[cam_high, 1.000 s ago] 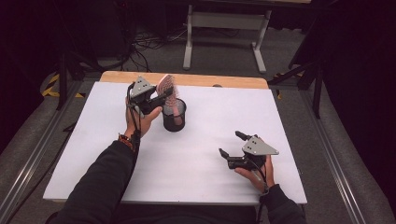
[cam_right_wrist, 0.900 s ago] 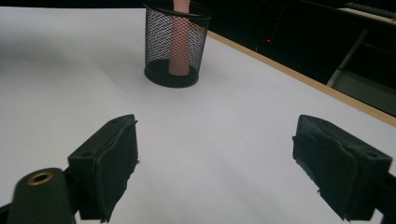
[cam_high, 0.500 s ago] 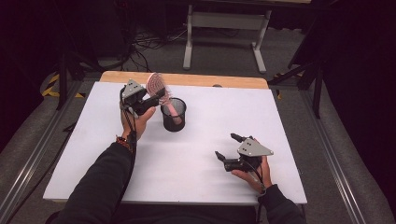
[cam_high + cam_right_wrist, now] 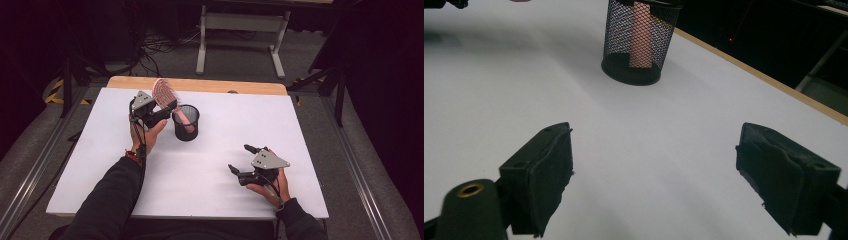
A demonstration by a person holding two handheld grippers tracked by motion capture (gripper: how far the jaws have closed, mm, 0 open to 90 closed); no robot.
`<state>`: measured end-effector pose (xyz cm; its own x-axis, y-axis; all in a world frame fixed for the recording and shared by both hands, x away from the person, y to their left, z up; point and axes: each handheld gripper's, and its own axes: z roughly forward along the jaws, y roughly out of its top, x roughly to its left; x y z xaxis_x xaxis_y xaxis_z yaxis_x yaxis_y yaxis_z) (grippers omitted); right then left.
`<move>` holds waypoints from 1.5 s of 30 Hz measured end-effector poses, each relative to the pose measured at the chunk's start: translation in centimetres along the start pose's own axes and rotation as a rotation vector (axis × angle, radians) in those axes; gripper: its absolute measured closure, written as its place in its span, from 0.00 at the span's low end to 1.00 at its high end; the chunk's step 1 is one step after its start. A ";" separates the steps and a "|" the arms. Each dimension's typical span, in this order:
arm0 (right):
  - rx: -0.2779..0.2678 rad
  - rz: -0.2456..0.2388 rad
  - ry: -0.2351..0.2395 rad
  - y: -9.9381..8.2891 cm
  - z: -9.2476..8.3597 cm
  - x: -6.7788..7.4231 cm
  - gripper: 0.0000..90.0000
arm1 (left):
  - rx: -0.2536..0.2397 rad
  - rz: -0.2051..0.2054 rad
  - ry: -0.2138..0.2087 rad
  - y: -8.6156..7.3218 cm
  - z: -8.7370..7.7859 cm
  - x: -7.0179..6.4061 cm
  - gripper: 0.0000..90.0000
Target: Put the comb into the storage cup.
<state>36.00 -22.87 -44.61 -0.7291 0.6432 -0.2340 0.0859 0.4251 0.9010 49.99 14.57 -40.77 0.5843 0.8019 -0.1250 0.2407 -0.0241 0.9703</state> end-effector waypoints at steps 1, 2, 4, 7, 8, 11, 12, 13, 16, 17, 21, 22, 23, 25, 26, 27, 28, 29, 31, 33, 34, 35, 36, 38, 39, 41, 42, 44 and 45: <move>0.001 0.001 0.001 0.0 0.0 0.0 0.17 | -0.008 0.002 0.012 0.0 -0.1 0.0 0.51; 0.003 -0.002 0.002 0.0 0.0 0.0 0.17 | -0.013 0.002 0.010 0.1 -0.2 0.0 0.49; 0.004 0.000 0.004 0.0 0.1 0.0 0.17 | -0.026 -0.003 0.003 0.1 -0.3 0.1 0.49; 0.006 -0.002 0.004 -0.1 0.1 0.0 0.17 | -0.022 0.014 0.008 0.3 -0.5 -0.1 0.43; 0.008 -0.003 0.004 -0.1 0.1 0.0 0.17 | -0.020 0.022 0.011 0.4 -0.5 -0.1 0.42; 0.009 -0.005 0.006 0.0 0.2 0.0 0.18 | -0.021 0.035 0.016 0.5 -0.6 -0.2 0.39; 0.007 -0.008 0.005 0.0 0.1 0.1 0.18 | -0.021 0.037 0.015 0.5 -0.6 -0.3 0.37; 0.008 -0.008 0.005 0.0 0.1 0.1 0.17 | -0.016 0.046 0.023 0.6 -0.7 -0.3 0.36; 0.007 -0.010 0.002 0.0 0.1 0.1 0.18 | -0.018 0.055 0.031 0.8 -0.9 -0.4 0.32; 0.006 -0.011 0.002 0.0 0.1 0.0 0.18 | -0.018 0.062 0.030 0.9 -1.0 -0.3 0.31; 0.006 -0.013 -0.002 0.0 0.0 0.0 0.18 | -0.017 0.079 0.037 1.3 -1.4 -0.1 0.28; 0.006 -0.013 -0.002 0.0 0.0 0.0 0.18 | -0.017 0.085 0.040 1.4 -1.5 -0.1 0.28; 0.005 -0.012 -0.002 0.0 0.0 0.0 0.17 | -0.016 0.092 0.041 1.5 -1.7 -0.1 0.27; 0.007 -0.012 -0.003 0.0 0.1 0.0 0.18 | -0.015 0.100 0.030 1.8 -1.9 0.0 0.26; 0.007 -0.012 -0.003 0.0 0.1 0.0 0.18 | -0.013 0.110 0.033 1.9 -2.0 0.1 0.25; 0.007 -0.012 -0.002 0.0 0.1 0.0 0.18 | -0.013 0.110 0.033 1.9 -2.0 0.1 0.25; 0.008 -0.013 -0.004 0.0 0.1 0.0 0.17 | -0.006 0.120 0.039 2.0 -2.1 0.1 0.23; 0.007 -0.013 -0.003 0.0 0.1 0.0 0.18 | -0.004 0.123 0.030 2.1 -2.3 0.1 0.23; 0.007 -0.012 -0.004 0.0 0.1 0.0 0.18 | -0.001 0.132 0.032 2.2 -2.4 0.2 0.23; 0.007 -0.013 -0.005 0.1 0.0 0.0 0.18 | -0.001 0.145 0.025 2.4 -2.7 0.2 0.22; 0.007 -0.012 -0.005 0.1 0.0 0.0 0.18 | 0.002 0.153 0.028 2.5 -2.9 0.2 0.22; 0.007 -0.013 -0.006 0.1 0.0 0.0 0.18 | 0.003 0.164 0.028 2.6 -3.0 0.2 0.21; 0.007 -0.013 -0.006 0.1 0.0 0.0 0.18 | 0.003 0.164 0.028 2.6 -3.0 0.2 0.21; 0.007 -0.011 -0.006 0.1 0.0 0.0 0.18 | 0.006 0.180 0.023 2.9 -3.2 0.1 0.21; 0.009 -0.011 -0.007 0.0 0.0 0.0 0.18 | 0.008 0.181 0.022 3.0 -3.3 0.1 0.20; 0.009 -0.013 -0.007 0.1 0.0 0.0 0.18 | 0.009 0.197 0.017 3.2 -3.6 0.1 0.19; 0.010 -0.013 -0.008 0.1 0.0 0.0 0.18 | 0.011 0.204 0.013 3.2 -3.7 0.0 0.19; 0.010 -0.014 -0.008 0.1 0.0 0.0 0.18 | 0.014 0.217 0.011 3.4 -3.8 -0.1 0.18; 0.009 -0.014 -0.008 0.1 0.0 0.0 0.18 | 0.015 0.227 0.011 3.4 -3.9 -0.1 0.18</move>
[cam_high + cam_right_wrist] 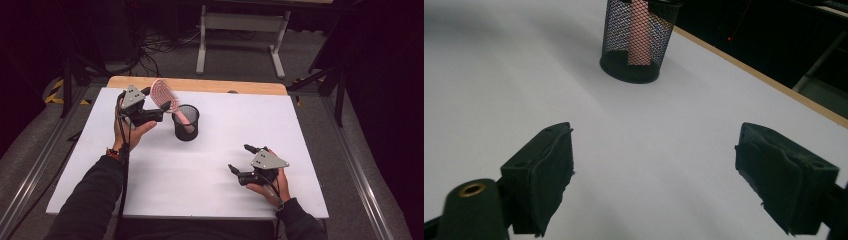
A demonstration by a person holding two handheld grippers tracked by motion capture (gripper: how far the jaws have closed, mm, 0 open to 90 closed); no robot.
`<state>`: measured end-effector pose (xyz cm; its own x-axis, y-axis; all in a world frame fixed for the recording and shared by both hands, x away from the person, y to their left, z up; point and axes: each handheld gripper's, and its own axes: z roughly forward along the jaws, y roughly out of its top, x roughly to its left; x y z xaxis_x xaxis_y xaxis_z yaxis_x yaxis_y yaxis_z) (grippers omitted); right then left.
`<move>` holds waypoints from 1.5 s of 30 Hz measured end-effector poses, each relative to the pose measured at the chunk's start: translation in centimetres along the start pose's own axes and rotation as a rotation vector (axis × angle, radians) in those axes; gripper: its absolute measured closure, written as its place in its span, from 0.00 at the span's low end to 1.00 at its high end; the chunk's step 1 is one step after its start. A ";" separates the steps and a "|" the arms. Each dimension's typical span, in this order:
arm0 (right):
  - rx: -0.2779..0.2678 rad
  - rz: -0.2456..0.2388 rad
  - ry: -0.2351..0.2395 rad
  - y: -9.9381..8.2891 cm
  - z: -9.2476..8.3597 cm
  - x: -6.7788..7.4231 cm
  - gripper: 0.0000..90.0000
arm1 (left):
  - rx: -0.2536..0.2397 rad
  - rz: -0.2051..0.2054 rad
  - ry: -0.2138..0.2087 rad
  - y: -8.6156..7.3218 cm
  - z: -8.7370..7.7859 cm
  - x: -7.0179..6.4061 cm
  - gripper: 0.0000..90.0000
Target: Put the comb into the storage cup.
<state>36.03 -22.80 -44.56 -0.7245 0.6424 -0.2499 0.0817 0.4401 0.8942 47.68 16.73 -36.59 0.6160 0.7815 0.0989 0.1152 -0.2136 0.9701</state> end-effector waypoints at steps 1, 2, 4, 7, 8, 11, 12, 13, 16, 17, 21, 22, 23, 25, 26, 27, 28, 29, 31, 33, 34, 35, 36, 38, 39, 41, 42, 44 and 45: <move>0.000 0.001 0.000 0.0 0.0 0.0 0.18 | 0.002 0.013 0.002 0.1 -0.1 -0.1 0.17; 0.001 0.000 0.000 0.0 0.0 0.0 0.18 | 0.006 0.028 0.006 0.2 -0.2 -0.2 0.17; 0.001 -0.004 0.000 0.0 0.0 0.1 0.18 | 0.006 0.043 0.004 0.4 -0.4 -0.3 0.16; -0.003 -0.003 -0.003 0.1 -0.1 0.0 0.18 | -0.009 0.045 -0.007 0.6 -0.8 -0.3 0.15; -0.004 -0.002 -0.004 0.1 -0.1 0.0 0.18 | -0.011 0.048 -0.008 0.7 -0.9 -0.3 0.14; -0.005 -0.004 -0.005 0.1 -0.1 0.0 0.18 | -0.013 0.062 -0.009 1.0 -1.3 -0.4 0.12; -0.005 -0.003 -0.005 0.1 -0.1 0.0 0.18 | -0.018 0.067 -0.014 1.1 -1.5 -0.5 0.12; -0.004 -0.003 -0.005 0.1 -0.1 0.0 0.18 | -0.021 0.070 -0.017 1.2 -1.6 -0.6 0.12; 0.000 -0.006 -0.003 0.1 -0.1 0.0 0.18 | -0.025 0.084 -0.029 1.5 -2.0 -0.7 0.11; -0.002 -0.007 -0.004 0.2 -0.1 0.1 0.18 | -0.026 0.085 -0.034 1.6 -2.2 -0.8 0.11; -0.003 -0.004 -0.006 0.2 -0.1 0.1 0.18 | -0.023 0.107 -0.059 1.9 -2.5 -1.2 0.09; -0.002 -0.005 -0.005 0.2 -0.1 0.1 0.18 | -0.023 0.107 -0.059 1.9 -2.5 -1.2 0.09; -0.002 -0.005 -0.005 0.2 -0.1 0.1 0.18 | -0.022 0.118 -0.064 1.9 -2.6 -1.3 0.09; -0.001 -0.007 -0.004 0.2 -0.1 0.1 0.18 | -0.026 0.120 -0.082 2.0 -2.6 -1.5 0.08; 0.000 -0.007 -0.004 0.2 -0.1 0.1 0.18 | -0.026 0.126 -0.090 1.9 -2.6 -1.6 0.08; 0.000 -0.005 -0.004 0.2 -0.1 0.1 0.18 | -0.025 0.131 -0.098 1.9 -2.7 -1.7 0.07; -0.001 -0.006 -0.007 0.2 -0.1 0.1 0.18 | -0.025 0.131 -0.098 1.9 -2.7 -1.7 0.07; -0.005 -0.010 -0.014 0.2 -0.1 0.1 0.18 | -0.026 0.134 -0.110 1.9 -2.7 -1.9 0.07; -0.014 -0.006 -0.018 0.2 -0.2 0.1 0.18 | -0.028 0.137 -0.116 2.0 -2.7 -2.1 0.07; -0.014 -0.007 -0.018 0.2 -0.3 0.1 0.18 | -0.026 0.147 -0.125 2.1 -2.8 -2.4 0.07; -0.013 -0.007 -0.018 0.2 -0.2 0.1 0.18 | -0.025 0.154 -0.128 2.1 -2.8 -2.6 0.07; -0.011 -0.008 -0.017 0.2 -0.2 0.1 0.18 | -0.031 0.156 -0.133 2.1 -2.8 -2.7 0.08; -0.010 -0.010 -0.017 0.2 -0.2 0.1 0.18 | -0.030 0.160 -0.139 2.2 -2.9 -2.8 0.08; -0.010 -0.015 -0.016 0.3 -0.2 0.1 0.18 | -0.029 0.168 -0.149 2.2 -2.9 -3.1 0.08; -0.009 -0.016 -0.015 0.3 -0.2 0.2 0.18 | -0.027 0.171 -0.155 2.1 -2.9 -3.2 0.08; -0.008 -0.018 -0.017 0.3 -0.2 0.2 0.18 | -0.026 0.172 -0.161 2.1 -2.9 -3.3 0.08; -0.009 -0.018 -0.018 0.2 -0.2 0.2 0.18 | -0.029 0.183 -0.168 2.0 -2.9 -3.6 0.08; -0.010 -0.017 -0.018 0.2 -0.2 0.1 0.18 | -0.029 0.184 -0.172 1.9 -3.0 -3.8 0.08; -0.013 -0.014 -0.028 0.2 -0.3 0.1 0.18 | -0.037 0.185 -0.184 1.7 -3.1 -4.0 0.08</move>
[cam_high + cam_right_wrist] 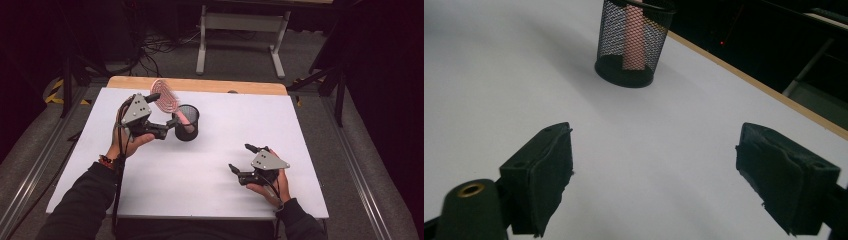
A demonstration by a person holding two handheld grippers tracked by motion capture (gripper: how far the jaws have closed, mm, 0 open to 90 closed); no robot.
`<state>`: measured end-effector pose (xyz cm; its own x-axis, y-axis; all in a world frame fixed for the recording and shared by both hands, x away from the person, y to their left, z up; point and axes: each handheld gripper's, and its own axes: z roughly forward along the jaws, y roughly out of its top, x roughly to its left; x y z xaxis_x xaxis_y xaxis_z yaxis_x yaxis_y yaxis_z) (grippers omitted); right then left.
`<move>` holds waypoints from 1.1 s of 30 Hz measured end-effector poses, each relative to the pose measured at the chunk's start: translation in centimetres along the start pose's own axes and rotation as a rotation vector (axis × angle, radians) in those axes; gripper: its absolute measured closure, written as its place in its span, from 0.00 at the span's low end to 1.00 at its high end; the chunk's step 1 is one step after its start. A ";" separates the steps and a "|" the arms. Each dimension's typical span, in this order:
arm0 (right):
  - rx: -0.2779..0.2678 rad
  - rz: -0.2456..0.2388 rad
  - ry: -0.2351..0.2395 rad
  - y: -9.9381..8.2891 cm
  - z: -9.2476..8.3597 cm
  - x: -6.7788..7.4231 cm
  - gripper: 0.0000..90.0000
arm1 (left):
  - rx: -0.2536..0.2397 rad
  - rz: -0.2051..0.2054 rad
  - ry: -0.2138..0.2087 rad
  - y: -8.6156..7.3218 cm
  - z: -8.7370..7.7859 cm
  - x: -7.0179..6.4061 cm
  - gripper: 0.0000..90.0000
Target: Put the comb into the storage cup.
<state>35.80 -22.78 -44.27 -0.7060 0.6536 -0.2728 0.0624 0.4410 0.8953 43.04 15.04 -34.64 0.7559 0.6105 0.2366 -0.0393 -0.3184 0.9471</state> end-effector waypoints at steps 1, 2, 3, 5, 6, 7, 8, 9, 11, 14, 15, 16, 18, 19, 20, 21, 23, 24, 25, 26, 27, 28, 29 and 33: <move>-0.002 0.006 0.001 0.0 0.0 0.0 0.18 | 0.000 0.000 0.000 0.0 0.0 0.0 0.08; -0.004 0.008 0.001 0.0 -0.1 0.0 0.17 | 0.003 0.004 -0.007 -0.1 -0.1 -0.3 0.08; -0.005 0.007 0.000 0.0 -0.1 0.0 0.17 | 0.003 0.004 -0.007 -0.1 -0.1 -0.3 0.08; -0.008 0.002 -0.003 0.0 -0.1 0.0 0.17 | 0.003 0.014 -0.013 -0.2 -0.1 -0.5 0.08; -0.008 0.002 -0.003 0.0 -0.1 0.0 0.17 | 0.003 0.019 -0.013 -0.2 -0.2 -0.6 0.08; -0.011 0.002 -0.005 0.0 -0.1 0.0 0.17 | -0.004 0.021 -0.013 -0.3 -0.3 -0.8 0.09; -0.013 0.003 -0.013 0.1 -0.1 0.1 0.16 | -0.008 0.033 -0.019 -0.3 -0.5 -1.0 0.09; -0.013 0.003 -0.013 0.1 -0.1 0.1 0.16 | -0.008 0.033 -0.019 -0.3 -0.5 -1.0 0.09; -0.021 0.007 -0.014 0.1 -0.2 0.0 0.16 | -0.011 0.037 -0.025 -0.3 -0.6 -1.3 0.09; -0.025 0.005 -0.015 0.2 -0.2 0.1 0.16 | -0.017 0.043 -0.036 -0.4 -0.9 -1.8 0.09; -0.028 0.001 -0.016 0.2 -0.2 0.1 0.15 | -0.016 0.043 -0.038 -0.5 -0.9 -1.9 0.09; -0.030 0.001 -0.016 0.2 -0.3 0.2 0.15 | -0.015 0.047 -0.039 -0.5 -1.0 -2.0 0.09; -0.034 0.000 -0.015 0.3 -0.3 0.2 0.15 | -0.017 0.049 -0.043 -0.5 -1.0 -2.0 0.09; -0.038 -0.003 -0.017 0.4 -0.4 0.3 0.15 | -0.016 0.050 -0.049 -0.6 -1.1 -2.2 0.09; -0.039 -0.003 -0.017 0.4 -0.4 0.3 0.14 | -0.017 0.057 -0.052 -0.6 -1.1 -2.3 0.09; -0.039 -0.003 -0.017 0.4 -0.4 0.3 0.14 | -0.017 0.057 -0.052 -0.6 -1.1 -2.3 0.09; -0.043 -0.007 -0.021 0.5 -0.5 0.4 0.14 | -0.016 0.064 -0.055 -0.7 -1.2 -2.7 0.09; -0.043 -0.007 -0.021 0.5 -0.5 0.4 0.14 | -0.016 0.064 -0.055 -0.7 -1.2 -2.7 0.09; -0.048 -0.004 -0.021 0.6 -0.6 0.4 0.14 | -0.016 0.065 -0.060 -0.8 -1.3 -2.7 0.09; -0.049 -0.004 -0.021 0.6 -0.6 0.4 0.14 | -0.011 0.068 -0.070 -0.9 -1.3 -2.9 0.09; -0.052 -0.006 -0.022 0.7 -0.6 0.4 0.14 | -0.008 0.075 -0.071 -1.0 -1.4 -2.9 0.09; -0.052 -0.006 -0.022 0.7 -0.6 0.4 0.14 | -0.008 0.075 -0.071 -1.0 -1.4 -2.9 0.08; -0.054 -0.005 -0.022 0.7 -0.6 0.5 0.14 | 0.002 0.075 -0.074 -1.1 -1.5 -3.0 0.08; -0.065 -0.009 -0.022 0.8 -0.7 0.6 0.14 | 0.000 0.071 -0.077 -1.3 -1.8 -3.1 0.08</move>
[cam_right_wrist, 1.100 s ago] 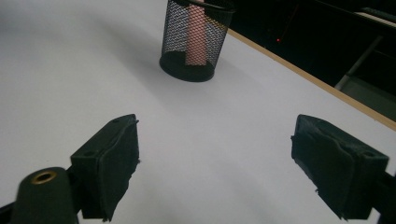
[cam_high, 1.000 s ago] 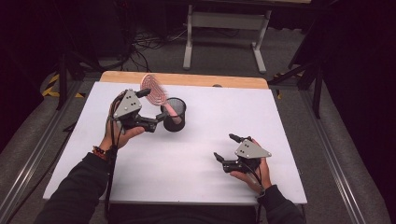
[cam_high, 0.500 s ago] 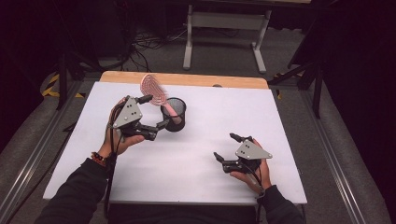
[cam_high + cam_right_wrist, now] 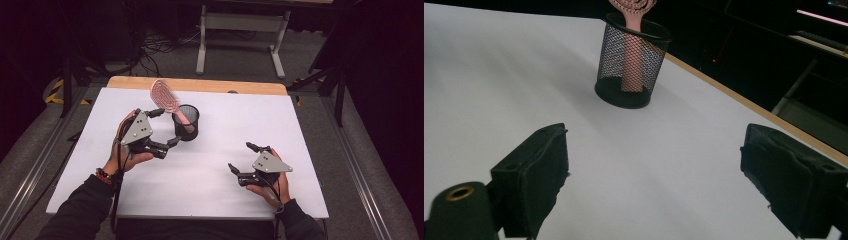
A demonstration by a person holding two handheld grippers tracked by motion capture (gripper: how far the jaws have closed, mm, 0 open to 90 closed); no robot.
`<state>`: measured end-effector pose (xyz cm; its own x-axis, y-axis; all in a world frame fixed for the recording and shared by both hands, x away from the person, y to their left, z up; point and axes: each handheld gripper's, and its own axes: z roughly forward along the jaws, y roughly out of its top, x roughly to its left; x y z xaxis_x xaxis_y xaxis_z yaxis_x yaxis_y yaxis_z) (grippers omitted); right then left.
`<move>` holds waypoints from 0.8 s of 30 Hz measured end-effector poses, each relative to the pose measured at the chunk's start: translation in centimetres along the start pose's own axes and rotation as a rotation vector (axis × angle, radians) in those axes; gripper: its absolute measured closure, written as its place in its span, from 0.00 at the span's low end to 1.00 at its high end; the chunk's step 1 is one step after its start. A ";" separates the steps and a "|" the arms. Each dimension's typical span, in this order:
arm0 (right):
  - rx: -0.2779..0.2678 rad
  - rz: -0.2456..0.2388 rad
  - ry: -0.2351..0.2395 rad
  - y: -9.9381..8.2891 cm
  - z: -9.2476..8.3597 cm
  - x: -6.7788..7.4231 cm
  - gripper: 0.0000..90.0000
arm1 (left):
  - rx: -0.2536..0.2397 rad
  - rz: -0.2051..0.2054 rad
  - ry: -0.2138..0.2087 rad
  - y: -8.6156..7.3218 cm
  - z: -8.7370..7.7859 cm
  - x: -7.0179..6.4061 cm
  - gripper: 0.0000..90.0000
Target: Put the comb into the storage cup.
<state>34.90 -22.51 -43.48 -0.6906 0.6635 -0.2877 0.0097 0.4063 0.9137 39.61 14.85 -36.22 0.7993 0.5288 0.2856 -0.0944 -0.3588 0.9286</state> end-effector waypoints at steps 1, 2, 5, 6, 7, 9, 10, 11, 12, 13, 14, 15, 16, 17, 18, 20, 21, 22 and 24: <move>-0.003 -0.004 0.000 0.0 0.0 0.0 0.14 | 0.001 0.001 0.001 -0.1 -0.1 0.0 0.08; -0.004 -0.005 0.000 0.1 -0.1 0.1 0.14 | 0.003 0.001 0.002 -0.2 -0.4 -0.1 0.07; -0.006 -0.005 -0.001 0.2 -0.1 0.1 0.14 | 0.011 0.002 -0.003 -0.4 -0.6 -0.2 0.07; -0.008 -0.005 0.000 0.2 -0.2 0.2 0.14 | 0.017 0.012 0.000 -0.6 -0.8 -0.3 0.07; -0.007 -0.008 0.000 0.3 -0.2 0.2 0.14 | 0.023 0.012 -0.001 -0.7 -0.9 -0.5 0.07; -0.011 -0.009 0.000 0.3 -0.2 0.2 0.14 | 0.027 0.018 -0.003 -0.9 -1.2 -0.6 0.07; -0.011 -0.009 0.002 0.4 -0.2 0.3 0.14 | 0.029 0.015 -0.006 -1.1 -1.6 -0.7 0.07; -0.011 -0.011 0.003 0.4 -0.2 0.4 0.14 | 0.034 0.021 -0.006 -1.3 -1.7 -0.7 0.07; -0.009 -0.011 0.005 0.4 -0.1 0.4 0.14 | 0.036 0.018 -0.004 -1.4 -1.8 -0.8 0.07; -0.009 -0.012 0.006 0.4 -0.1 0.4 0.14 | 0.039 0.018 -0.002 -1.6 -1.9 -0.8 0.07; -0.008 -0.013 0.007 0.4 -0.1 0.5 0.14 | 0.040 0.011 -0.005 -1.7 -2.0 -0.8 0.07; -0.005 -0.015 0.007 0.4 0.0 0.5 0.14 | 0.036 0.003 -0.005 -1.9 -2.1 -0.8 0.07; -0.007 -0.014 0.007 0.4 0.0 0.5 0.15 | 0.036 0.003 -0.005 -1.9 -2.1 -0.8 0.07; -0.009 -0.013 0.006 0.4 0.0 0.5 0.15 | 0.043 0.005 0.001 -2.2 -2.3 -0.9 0.07; -0.016 -0.014 0.004 0.4 -0.1 0.6 0.15 | 0.045 0.004 0.000 -2.4 -2.3 -1.0 0.07; -0.019 -0.020 0.005 0.5 0.0 0.6 0.15 | 0.051 0.004 -0.002 -2.8 -2.4 -1.0 0.06; -0.019 -0.020 0.005 0.5 0.0 0.6 0.15 | 0.051 0.004 -0.002 -2.8 -2.4 -1.0 0.06; -0.016 -0.021 0.008 0.4 0.0 0.7 0.15 | 0.056 0.001 -0.003 -3.0 -2.4 -1.1 0.06; -0.011 -0.022 0.009 0.4 0.1 0.7 0.15 | 0.063 0.005 -0.002 -3.3 -2.4 -1.1 0.06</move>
<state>34.49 -21.85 -43.38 -0.6973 0.6486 -0.3050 -0.0132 0.4138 0.9103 37.59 17.29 -39.04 0.8003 0.5252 0.2895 -0.0607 -0.4093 0.9104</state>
